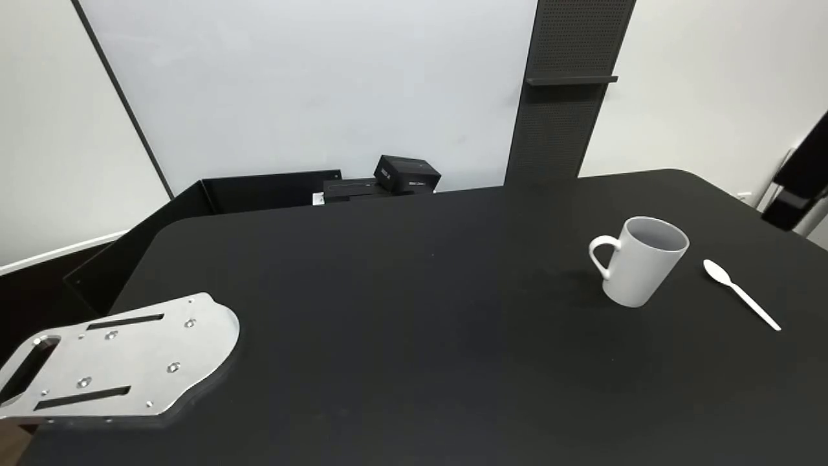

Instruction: Place the white spoon in the white mug

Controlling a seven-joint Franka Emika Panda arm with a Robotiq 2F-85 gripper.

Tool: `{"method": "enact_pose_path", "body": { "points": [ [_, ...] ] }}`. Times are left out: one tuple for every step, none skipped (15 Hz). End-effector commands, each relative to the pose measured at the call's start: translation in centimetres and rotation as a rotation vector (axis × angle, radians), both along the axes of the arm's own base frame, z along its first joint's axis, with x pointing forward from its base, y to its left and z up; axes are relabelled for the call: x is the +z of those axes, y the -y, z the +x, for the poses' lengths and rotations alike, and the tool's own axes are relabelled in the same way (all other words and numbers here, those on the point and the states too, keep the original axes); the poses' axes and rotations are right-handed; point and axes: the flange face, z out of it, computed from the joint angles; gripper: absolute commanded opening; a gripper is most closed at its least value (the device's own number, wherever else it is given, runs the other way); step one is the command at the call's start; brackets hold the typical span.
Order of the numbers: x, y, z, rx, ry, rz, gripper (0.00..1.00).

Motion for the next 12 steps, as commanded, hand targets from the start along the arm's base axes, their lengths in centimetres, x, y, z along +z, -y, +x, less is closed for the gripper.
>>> {"method": "enact_pose_path", "body": {
  "points": [
    [-2.8,3.4,1.1,-0.024,0.01,-0.001,1.0],
    [-3.4,4.3,1.3,-0.036,0.008,-0.005,1.0],
    [-4.2,5.2,1.4,-0.05,0.003,0.0,1.0],
    [-4.8,6.2,1.6,-0.068,0.0,0.001,1.0],
    [-5.3,7.1,1.6,-0.087,-0.003,-0.001,1.0],
    [-5.9,8.0,1.7,-0.107,-0.007,0.0,1.0],
    [-6.6,9.2,1.7,-0.13,-0.008,0.0,1.0],
    [-7.0,10.2,1.8,-0.147,-0.014,-0.001,1.0],
    [-7.6,11.3,1.7,-0.166,-0.011,0.012,1.0],
    [-8.1,12.3,1.7,-0.192,-0.005,0.009,1.0],
    [-8.7,13.3,1.8,-0.209,-0.006,0.012,1.0],
    [-9.3,14.2,1.8,-0.222,-0.008,0.017,1.0]
  ]
}}
